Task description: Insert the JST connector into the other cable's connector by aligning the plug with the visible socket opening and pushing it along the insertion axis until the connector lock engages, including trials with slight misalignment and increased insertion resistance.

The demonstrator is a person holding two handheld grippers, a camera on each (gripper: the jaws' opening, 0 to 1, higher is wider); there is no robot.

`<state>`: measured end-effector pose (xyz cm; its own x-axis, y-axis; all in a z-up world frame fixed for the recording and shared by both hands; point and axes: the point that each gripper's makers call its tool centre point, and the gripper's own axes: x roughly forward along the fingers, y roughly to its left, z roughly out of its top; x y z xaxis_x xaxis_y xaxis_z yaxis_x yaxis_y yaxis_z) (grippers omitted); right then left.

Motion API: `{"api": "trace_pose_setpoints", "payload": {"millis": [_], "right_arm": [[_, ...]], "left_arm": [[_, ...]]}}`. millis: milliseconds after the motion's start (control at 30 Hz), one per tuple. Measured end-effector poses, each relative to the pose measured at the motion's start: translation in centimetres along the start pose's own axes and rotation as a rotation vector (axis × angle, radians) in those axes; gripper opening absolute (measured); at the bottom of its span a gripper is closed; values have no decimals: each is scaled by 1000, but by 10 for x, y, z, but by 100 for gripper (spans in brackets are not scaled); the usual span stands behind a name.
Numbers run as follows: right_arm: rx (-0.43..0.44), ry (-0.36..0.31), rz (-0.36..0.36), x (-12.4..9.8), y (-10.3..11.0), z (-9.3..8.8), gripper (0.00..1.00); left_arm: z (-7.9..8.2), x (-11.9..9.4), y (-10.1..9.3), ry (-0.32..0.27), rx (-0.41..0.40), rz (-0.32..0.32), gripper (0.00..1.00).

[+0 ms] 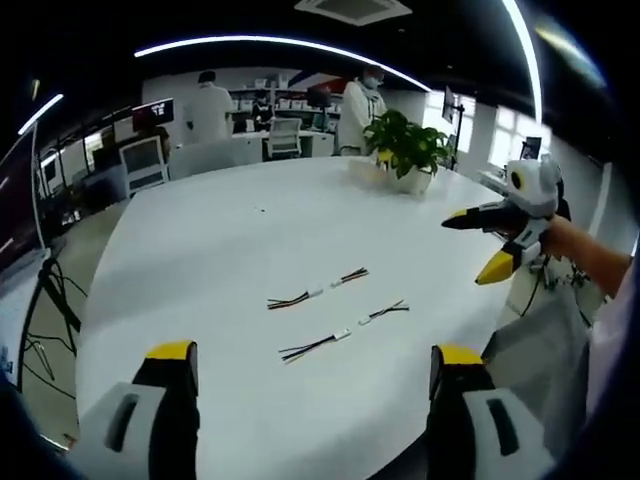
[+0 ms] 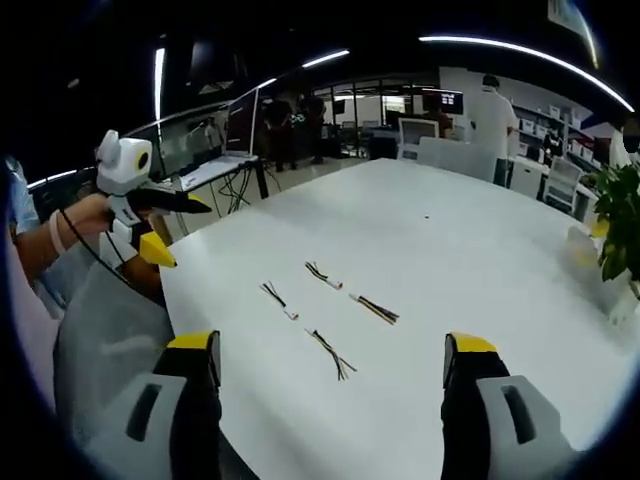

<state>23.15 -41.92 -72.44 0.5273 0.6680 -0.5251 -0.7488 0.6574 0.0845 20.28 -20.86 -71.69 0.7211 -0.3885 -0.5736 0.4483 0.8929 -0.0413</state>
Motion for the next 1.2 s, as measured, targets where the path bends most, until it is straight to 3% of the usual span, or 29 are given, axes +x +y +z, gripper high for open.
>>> {"api": "trace_pose_setpoints", "payload": {"millis": [933,1200], "right_arm": [[-29,16,28,20,-11,5,88],[-46,40,47,23,-7,-2,86]], "left_arm": [[17,29,-1,10,35,-49,92],[11,33,-7,23,47,-80,87]]}}
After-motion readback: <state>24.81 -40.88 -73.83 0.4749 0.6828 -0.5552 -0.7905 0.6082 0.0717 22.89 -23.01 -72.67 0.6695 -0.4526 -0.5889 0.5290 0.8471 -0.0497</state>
